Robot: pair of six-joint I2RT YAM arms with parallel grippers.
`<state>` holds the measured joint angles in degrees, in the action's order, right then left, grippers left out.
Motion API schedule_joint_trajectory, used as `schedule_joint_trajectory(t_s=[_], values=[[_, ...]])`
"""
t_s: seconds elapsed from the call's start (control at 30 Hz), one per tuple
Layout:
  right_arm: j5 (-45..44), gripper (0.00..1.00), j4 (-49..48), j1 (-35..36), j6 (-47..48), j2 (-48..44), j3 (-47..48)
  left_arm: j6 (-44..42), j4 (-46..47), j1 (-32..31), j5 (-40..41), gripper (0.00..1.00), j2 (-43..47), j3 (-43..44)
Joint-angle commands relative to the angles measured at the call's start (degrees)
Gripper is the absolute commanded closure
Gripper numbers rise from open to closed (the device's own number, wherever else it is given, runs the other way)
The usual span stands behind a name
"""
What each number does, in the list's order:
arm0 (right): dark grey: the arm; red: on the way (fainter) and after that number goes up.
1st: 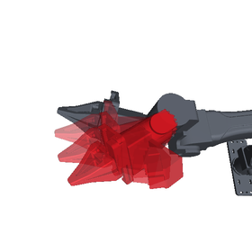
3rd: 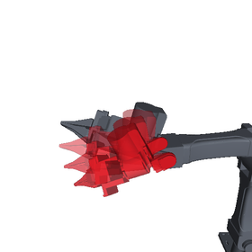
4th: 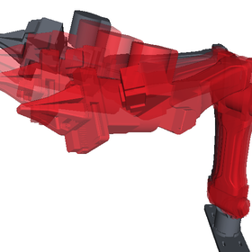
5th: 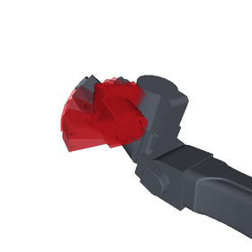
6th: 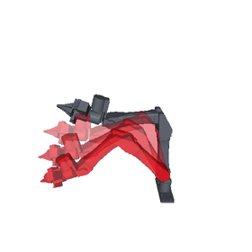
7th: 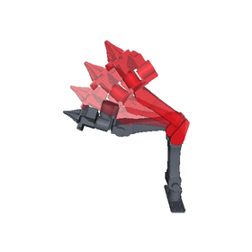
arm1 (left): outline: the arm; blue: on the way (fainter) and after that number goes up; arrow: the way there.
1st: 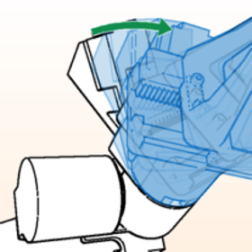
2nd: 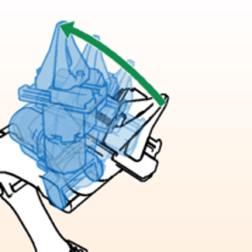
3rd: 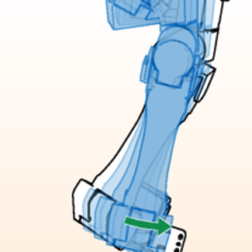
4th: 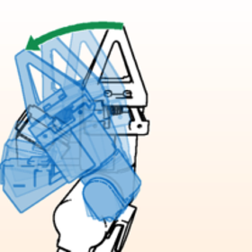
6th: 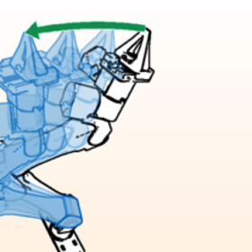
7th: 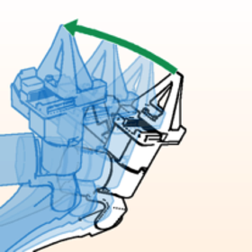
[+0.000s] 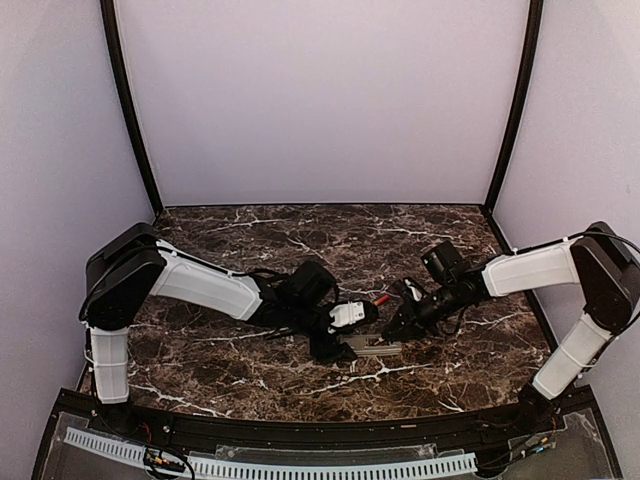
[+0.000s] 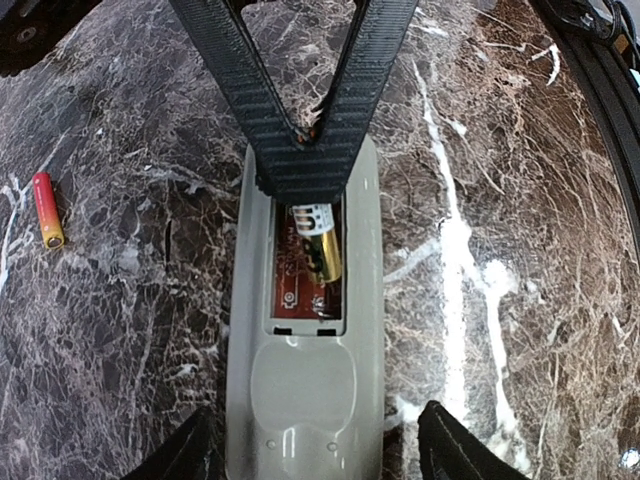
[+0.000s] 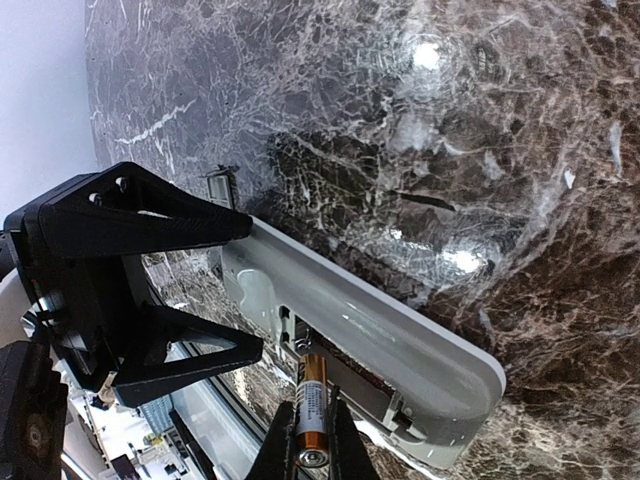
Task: Load the batteries into the remote control
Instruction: Adjust the battery in the battery compartment.
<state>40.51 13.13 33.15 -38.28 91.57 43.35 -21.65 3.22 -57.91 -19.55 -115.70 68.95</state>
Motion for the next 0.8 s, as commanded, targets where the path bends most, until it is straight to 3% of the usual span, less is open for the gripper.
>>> schedule_joint_trajectory(t_s=[0.0,0.53,0.77], values=[[0.51,1.0,-2.1,0.69,-0.79,-0.15,-1.52,1.39,0.31,-0.84,-1.29,0.33,-0.02,-0.47],[0.27,1.0,-5.42,1.51,-2.24,2.39,-2.04,5.76,5.44,-1.85,-2.36,0.37,0.8,1.81],[0.32,1.0,-5.58,1.53,-1.91,3.35,-1.78,5.16,6.71,-2.07,-2.3,0.5,-0.93,2.8]])
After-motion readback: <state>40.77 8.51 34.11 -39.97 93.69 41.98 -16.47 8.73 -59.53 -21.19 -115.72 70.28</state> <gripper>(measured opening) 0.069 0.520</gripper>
